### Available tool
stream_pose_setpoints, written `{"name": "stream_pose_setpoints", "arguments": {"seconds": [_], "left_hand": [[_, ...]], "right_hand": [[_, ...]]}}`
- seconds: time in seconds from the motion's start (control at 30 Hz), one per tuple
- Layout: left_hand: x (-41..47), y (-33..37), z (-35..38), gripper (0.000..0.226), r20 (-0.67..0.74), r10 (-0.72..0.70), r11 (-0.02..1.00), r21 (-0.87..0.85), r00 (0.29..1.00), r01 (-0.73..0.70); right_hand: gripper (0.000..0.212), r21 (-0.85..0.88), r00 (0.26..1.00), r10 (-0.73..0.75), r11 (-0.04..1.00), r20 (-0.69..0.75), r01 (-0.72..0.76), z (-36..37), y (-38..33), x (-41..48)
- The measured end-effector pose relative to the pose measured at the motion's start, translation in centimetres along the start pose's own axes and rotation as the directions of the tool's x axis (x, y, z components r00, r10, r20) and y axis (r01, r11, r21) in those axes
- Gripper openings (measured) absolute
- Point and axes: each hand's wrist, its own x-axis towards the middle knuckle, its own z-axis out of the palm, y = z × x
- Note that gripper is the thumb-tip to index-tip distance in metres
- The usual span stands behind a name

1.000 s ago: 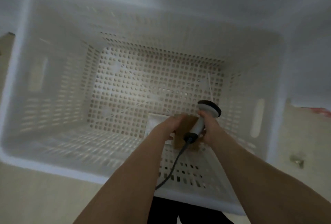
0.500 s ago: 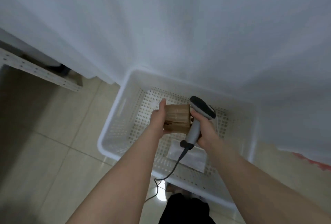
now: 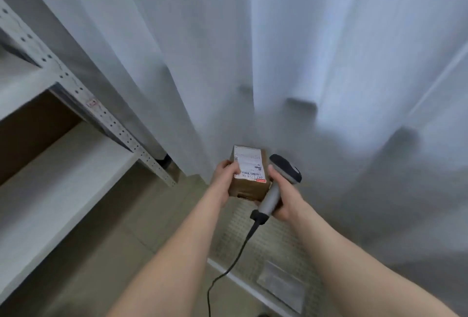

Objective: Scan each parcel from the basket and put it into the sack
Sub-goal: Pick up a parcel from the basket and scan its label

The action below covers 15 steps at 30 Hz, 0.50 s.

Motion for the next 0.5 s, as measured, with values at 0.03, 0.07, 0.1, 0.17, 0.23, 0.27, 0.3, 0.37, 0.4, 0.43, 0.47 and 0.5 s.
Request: {"name": "stream_pose_setpoints", "arguments": {"seconds": [0.03,0.07,0.1,0.17,0.23,0.27,0.3,0.37,0.4,0.43,0.47,0.5], "left_hand": [[-1.5,1.2,-0.3,0.033,0.023,0.010,1.000,-0.014,1.000,-0.010],[-2.8,2.3,-0.6,0.033,0.043,0.012,1.000,-0.020,0.999,-0.011],[-4.3,3.3,-1.0,0.035,0.061,0.010,1.000,-0.016,0.998,-0.010],[-6.7,4.9,-1.7,0.035,0.074,-0.007,1.000,0.020,0.997,0.006],[-9.1,6.0,-2.2,0.027,0.072,-0.037,0.997,0.070,0.997,0.032],[-10.2,6.5,-2.4,0.025,0.077,-0.045,0.995,0.098,0.996,0.037],[-11.2,6.8,-2.5,0.026,0.085,-0.043,0.993,0.117,0.995,0.033],[-13.3,7.4,-2.7,0.031,0.088,-0.019,0.995,0.098,0.996,0.010],[-14.3,7.7,-2.9,0.034,0.089,0.009,0.998,0.067,0.996,-0.015],[-15.2,8.0,-3.1,0.036,0.087,0.043,0.998,0.042,0.995,-0.047],[-16.0,8.3,-3.5,0.037,0.081,0.075,0.997,0.024,0.994,-0.077],[-16.7,8.6,-3.8,0.038,0.072,0.106,0.994,0.025,0.992,-0.108]], "right_hand": [[0.029,-0.015,1.000,-0.023,1.000,0.012,0.023,0.8,-0.6,-1.3],[0.028,-0.029,0.999,-0.047,0.998,0.014,0.048,1.5,-1.1,-2.5],[0.027,-0.049,0.998,-0.067,0.997,0.017,0.068,2.1,-1.5,-3.8],[0.026,-0.089,0.993,-0.109,0.990,0.036,0.111,3.1,-2.0,-6.1],[0.024,-0.108,0.987,-0.149,0.982,0.068,0.156,3.8,-2.4,-8.3],[0.023,-0.107,0.982,-0.170,0.978,0.084,0.179,4.2,-2.6,-9.3],[0.022,-0.105,0.976,-0.191,0.974,0.101,0.202,4.4,-2.7,-10.3],[0.018,-0.105,0.967,-0.222,0.966,0.123,0.235,4.9,-3.1,-12.2],[0.016,-0.111,0.966,-0.229,0.964,0.123,0.243,5.0,-3.3,-13.2],[0.016,-0.119,0.964,-0.237,0.961,0.123,0.251,5.1,-3.4,-13.9],[0.018,-0.127,0.962,-0.245,0.957,0.122,0.260,5.1,-3.5,-14.6],[0.023,-0.134,0.958,-0.260,0.952,0.121,0.275,5.2,-3.7,-15.3]]}}
